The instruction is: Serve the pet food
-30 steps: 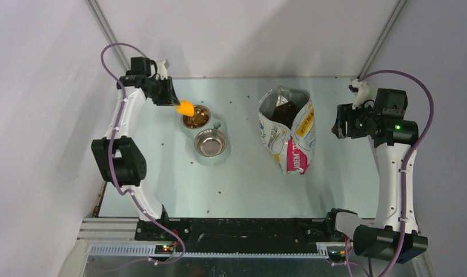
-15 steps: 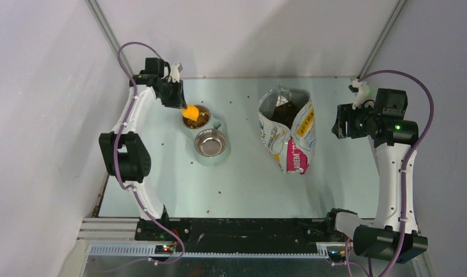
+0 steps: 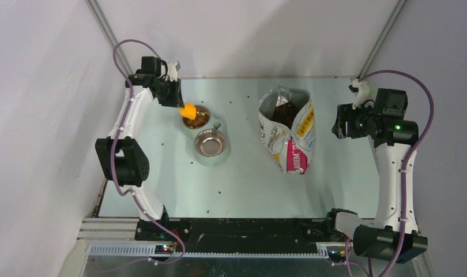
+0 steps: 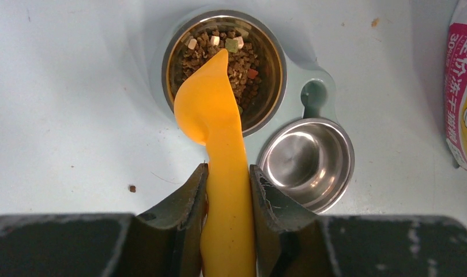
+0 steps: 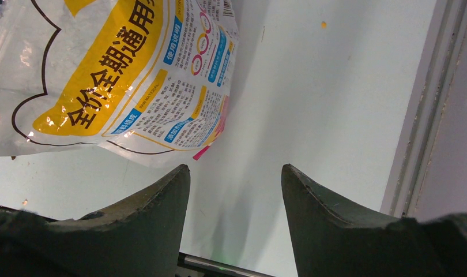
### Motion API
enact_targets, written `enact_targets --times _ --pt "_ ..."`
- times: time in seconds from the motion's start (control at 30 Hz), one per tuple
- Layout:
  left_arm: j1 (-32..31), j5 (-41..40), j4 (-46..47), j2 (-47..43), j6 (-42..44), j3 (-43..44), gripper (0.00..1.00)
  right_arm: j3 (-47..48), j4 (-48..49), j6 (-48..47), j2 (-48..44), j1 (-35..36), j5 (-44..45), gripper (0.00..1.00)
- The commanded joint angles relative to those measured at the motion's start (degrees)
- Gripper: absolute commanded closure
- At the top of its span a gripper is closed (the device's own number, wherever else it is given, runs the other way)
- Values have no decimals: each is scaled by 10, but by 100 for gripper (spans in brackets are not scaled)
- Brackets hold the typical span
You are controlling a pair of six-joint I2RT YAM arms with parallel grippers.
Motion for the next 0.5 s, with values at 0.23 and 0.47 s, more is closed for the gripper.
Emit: enact_targets --times 0.23,0.47 --pt "-3 -5 -59 -43 43 122 100 -1 25 1 -7 -4 -1 38" --pt "-52 127 -38 -54 -13 220 100 12 25 3 7 -4 4 36"
